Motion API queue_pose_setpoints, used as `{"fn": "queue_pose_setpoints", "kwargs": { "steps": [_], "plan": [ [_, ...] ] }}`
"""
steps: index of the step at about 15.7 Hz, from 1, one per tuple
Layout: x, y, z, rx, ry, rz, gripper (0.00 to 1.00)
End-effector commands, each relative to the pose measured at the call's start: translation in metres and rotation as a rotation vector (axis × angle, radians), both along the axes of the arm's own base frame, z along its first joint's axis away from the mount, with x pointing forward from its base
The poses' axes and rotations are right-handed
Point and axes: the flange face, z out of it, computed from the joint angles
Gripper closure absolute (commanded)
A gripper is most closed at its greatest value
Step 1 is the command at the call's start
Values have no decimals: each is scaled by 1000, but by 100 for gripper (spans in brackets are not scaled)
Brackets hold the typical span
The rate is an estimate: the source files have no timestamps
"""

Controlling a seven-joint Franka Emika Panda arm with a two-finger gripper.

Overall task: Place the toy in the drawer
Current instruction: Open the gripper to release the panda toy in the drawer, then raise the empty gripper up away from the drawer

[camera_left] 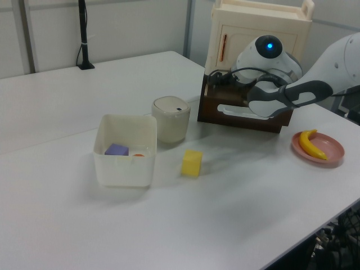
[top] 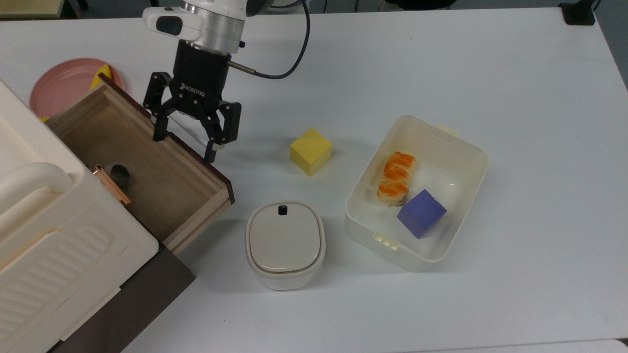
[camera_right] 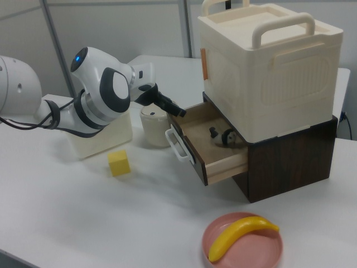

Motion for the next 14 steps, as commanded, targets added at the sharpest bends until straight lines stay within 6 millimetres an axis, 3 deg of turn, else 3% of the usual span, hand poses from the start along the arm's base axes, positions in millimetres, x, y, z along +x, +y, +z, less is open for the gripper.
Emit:
{"fn": "queue_pose_setpoints", "kwargs": {
  "steps": [1,14],
  "plan": [
    [-10,19,13,40,20,-36,0],
    [-31,72,47,178,206,-173,0]
  ]
}}
